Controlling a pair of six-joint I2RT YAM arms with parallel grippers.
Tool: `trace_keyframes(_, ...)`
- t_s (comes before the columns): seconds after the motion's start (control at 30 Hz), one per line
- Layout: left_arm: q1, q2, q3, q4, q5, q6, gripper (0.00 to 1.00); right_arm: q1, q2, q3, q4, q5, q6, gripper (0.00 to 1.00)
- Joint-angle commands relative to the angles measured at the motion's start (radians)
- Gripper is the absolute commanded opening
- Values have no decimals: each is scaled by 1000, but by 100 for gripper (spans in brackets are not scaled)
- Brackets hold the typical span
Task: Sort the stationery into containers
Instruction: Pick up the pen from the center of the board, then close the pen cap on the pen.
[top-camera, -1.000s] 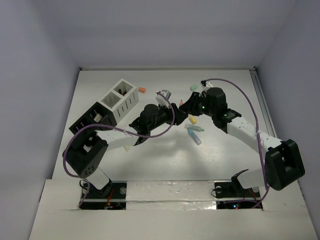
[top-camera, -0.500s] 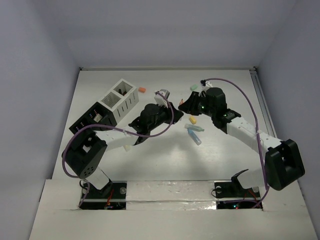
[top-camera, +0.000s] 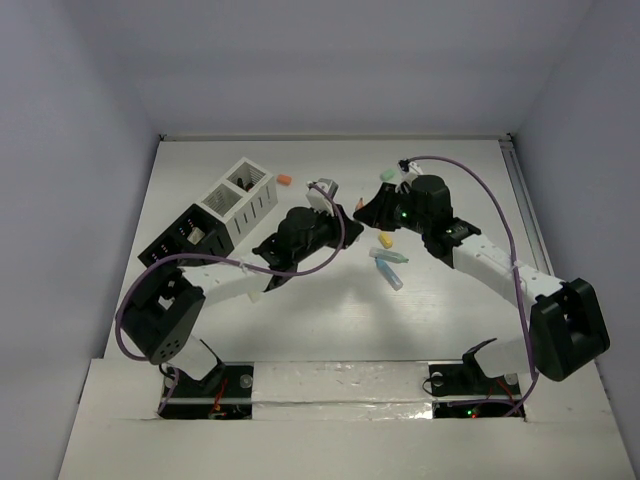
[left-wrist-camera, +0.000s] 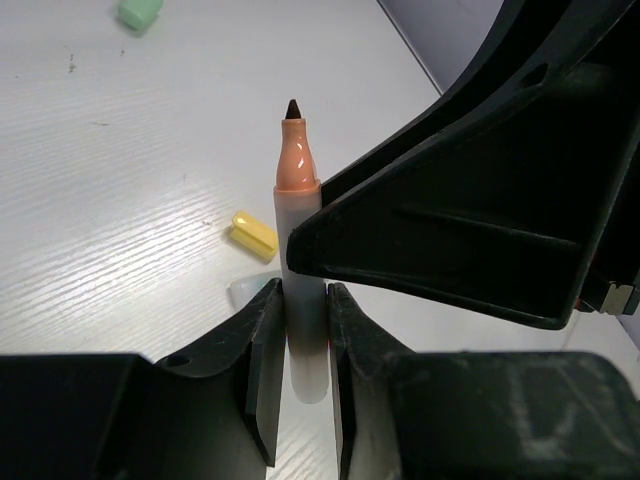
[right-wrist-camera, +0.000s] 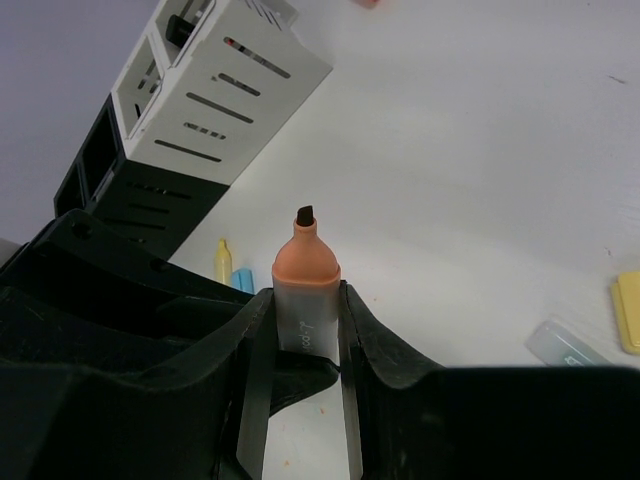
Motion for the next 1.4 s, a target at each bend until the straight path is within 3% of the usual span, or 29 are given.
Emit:
trace_keyframes(0.0,-7,-63,-9,31,-13,39,0,10,-4,13,34,-23,5,16)
trace_keyframes(0.47,21,-125,-70,17,1,52,0,10,-15,21,52,-66,21,33)
trace_keyframes(0.63,30,-166,-94,-24,-14,69,0,10,-26,38,36,-49,3,45)
trace_keyframes(0.8,102,-229,-133,-99,-51,72,0,10,-29,82,16,-38,-20,59)
trace_keyframes(1.0,188,-364,-199,-164,-45,29,0,10,-11,130,5,-34,-37,63)
trace_keyframes(1.07,208,-422,-223,-171,-31,28,0,10,18,141,8,-38,-38,61)
trace_keyframes(1.17,217,-502,-239,-188,-4,22,0,10,61,164,35,-58,-54,40)
trace_keyframes(1.2,217,-522,-239,-210,10,20,0,10,112,179,37,-63,-63,24)
trace_keyframes(1.23,217,-569,-231,-227,15,20,0,10,146,226,36,-67,-72,16)
trace_keyframes(1.3,226,-622,-217,-286,16,35,0,10,280,308,-4,-111,-129,6)
trace_keyframes(1.37,226,-707,-194,-354,1,66,0,10,433,459,-65,-153,-176,3)
